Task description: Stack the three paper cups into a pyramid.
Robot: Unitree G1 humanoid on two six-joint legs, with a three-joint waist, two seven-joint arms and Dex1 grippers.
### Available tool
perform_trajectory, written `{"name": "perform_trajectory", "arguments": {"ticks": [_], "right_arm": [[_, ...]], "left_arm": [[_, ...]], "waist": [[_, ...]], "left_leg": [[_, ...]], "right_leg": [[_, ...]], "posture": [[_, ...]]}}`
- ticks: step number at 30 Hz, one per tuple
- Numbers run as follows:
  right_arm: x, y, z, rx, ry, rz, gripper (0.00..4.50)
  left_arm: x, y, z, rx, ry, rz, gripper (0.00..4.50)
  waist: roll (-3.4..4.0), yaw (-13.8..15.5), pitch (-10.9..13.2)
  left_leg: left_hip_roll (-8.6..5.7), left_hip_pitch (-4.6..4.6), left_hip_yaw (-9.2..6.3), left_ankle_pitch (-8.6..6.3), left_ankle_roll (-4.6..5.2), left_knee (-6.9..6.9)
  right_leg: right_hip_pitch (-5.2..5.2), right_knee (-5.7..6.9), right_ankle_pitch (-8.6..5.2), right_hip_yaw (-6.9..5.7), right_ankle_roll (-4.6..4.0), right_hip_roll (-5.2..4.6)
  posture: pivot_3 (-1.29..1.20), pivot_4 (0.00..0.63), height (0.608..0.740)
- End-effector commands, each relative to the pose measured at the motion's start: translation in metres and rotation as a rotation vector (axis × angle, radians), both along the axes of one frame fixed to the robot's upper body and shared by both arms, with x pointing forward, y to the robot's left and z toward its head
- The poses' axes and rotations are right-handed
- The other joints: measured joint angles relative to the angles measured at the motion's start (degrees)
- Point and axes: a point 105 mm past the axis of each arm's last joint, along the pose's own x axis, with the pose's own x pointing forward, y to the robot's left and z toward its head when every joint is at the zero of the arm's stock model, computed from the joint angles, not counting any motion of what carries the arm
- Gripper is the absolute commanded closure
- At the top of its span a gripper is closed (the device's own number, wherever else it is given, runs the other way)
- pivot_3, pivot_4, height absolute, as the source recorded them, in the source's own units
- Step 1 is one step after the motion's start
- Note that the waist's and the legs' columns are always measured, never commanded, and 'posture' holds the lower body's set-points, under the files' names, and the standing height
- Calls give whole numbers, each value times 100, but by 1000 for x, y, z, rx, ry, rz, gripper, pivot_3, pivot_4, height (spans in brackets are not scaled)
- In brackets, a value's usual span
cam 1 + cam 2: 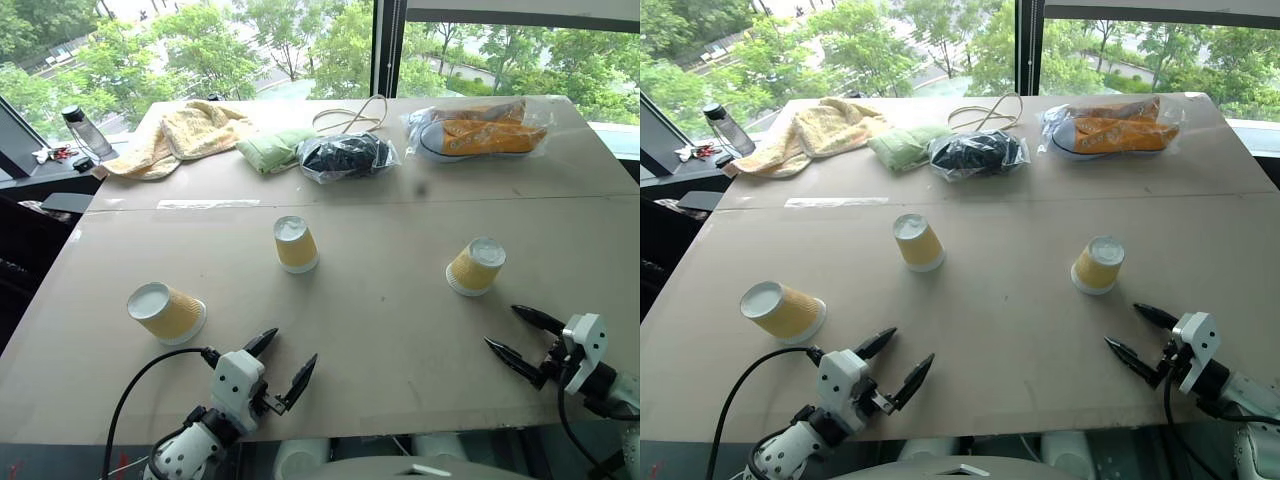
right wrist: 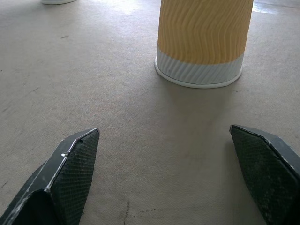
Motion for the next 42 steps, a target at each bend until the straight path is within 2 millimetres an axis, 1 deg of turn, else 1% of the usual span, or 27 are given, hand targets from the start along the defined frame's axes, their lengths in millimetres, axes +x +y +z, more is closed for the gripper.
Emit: {"name": "perform_trajectory", "arguments": {"ticks": [1, 4, 6, 8, 15, 17, 20, 22, 26, 29, 32, 34, 36, 39, 42], "right_arm": [[-4, 3, 6, 6, -15, 25, 105], [-11, 9, 9, 30, -12, 78, 105], [-10, 7, 6, 21, -15, 76, 105], [-10, 11, 8, 24, -25, 78, 105], [-13, 17, 9, 46, -32, 96, 105], [-13, 18, 9, 48, -38, 105, 105], [-13, 21, 14, 54, -51, 157, 105], [-13, 28, 20, 76, -64, 205, 105], [-17, 56, 41, 134, -95, 371, 105], [-18, 79, 61, 176, -131, 477, 105], [-14, 97, 79, 219, -162, 544, 105], [-11, 108, 87, 223, -185, 590, 105], [-8, 115, 95, 226, -203, 618, 105], [-2, 124, 106, 251, -229, 644, 105], [-1, 128, 111, 256, -233, 666, 105]], "left_arm": [[-2, 11, 8, 0, 13, 24, 0], [-8, 14, 15, -13, 6, 26, 0], [-7, 16, 15, 1, -9, 28, 0], [-8, 19, 18, -12, -18, 35, 0], [-9, 18, 20, -26, -15, 57, 0], [-12, 22, 18, -13, 7, 91, 0], [-23, 25, 23, -8, 4, 137, 0], [-26, 31, 29, -12, -23, 214, 0], [-31, 51, 45, 14, -106, 438, 0], [-43, 74, 55, 14, -143, 621, 0], [-54, 97, 57, 61, -181, 768, 0], [-57, 109, 58, 96, -201, 846, 0], [-56, 116, 58, 108, -218, 891, 0], [-46, 120, 59, 115, -260, 897, 0], [-38, 125, 59, 102, -279, 908, 0]], "waist": [[0, 0, 0], [-12, 1, 9], [-14, 1, 13], [-17, 2, 14], [-21, 3, 16], [-24, 0, 17], [-36, -12, 25], [-48, -18, 32], [-54, -5, 38], [-73, -7, 49], [-86, 0, 57], [-95, 12, 61], [-99, 20, 63], [-111, 20, 67], [-115, 14, 65]], "left_leg": [[0, 0, 0, 0, 0, 0], [5, -2, -4, 0, 0, 0], [5, -4, -6, -1, 1, -1], [2, -5, -3, -1, 1, 3], [2, -5, 0, -1, 2, 6], [2, -4, -1, -1, 2, 6], [2, -3, 1, -2, 3, 6], [3, -4, 2, -2, 3, 6], [3, -4, 0, -2, 3, 7], [2, -6, -1, -2, 3, 8], [1, -8, -6, -2, 3, 9], [-1, -9, -9, -2, 3, 12], [-3, -11, -10, -2, 3, 15], [-6, -15, -17, -2, 3, 19], [-5, -15, -19, -2, 3, 20]], "right_leg": [[0, 0, 0, 0, 0, 0], [-2, 3, 0, -2, 0, 2], [-2, 1, 0, -4, 0, 0], [-2, 0, 0, -1, 0, 0], [-1, 1, 0, 0, 0, 0], [-1, 1, 0, -1, 0, 0], [-1, 1, 0, 3, 0, 0], [-1, 0, 0, 4, 0, -2], [0, 1, 0, 2, 0, -4], [0, 0, 0, 2, 1, -2], [-2, 0, 0, -2, 1, 4], [-1, 0, 0, -9, 1, 6], [-1, 0, 0, -25, 2, 6], [0, 0, 3, -37, 6, 6], [0, 1, 12, -39, 22, 6]], "posture": [[0, 150, 740], [0, 150, 740], [0, 150, 740], [0, 150, 740], [0, 150, 740], [0, 150, 740], [0, 150, 740], [0, 150, 740], [0, 150, 740], [0, 150, 740], [0, 150, 740], [0, 150, 740], [0, 150, 740], [0, 150, 740], [0, 150, 740]]}}
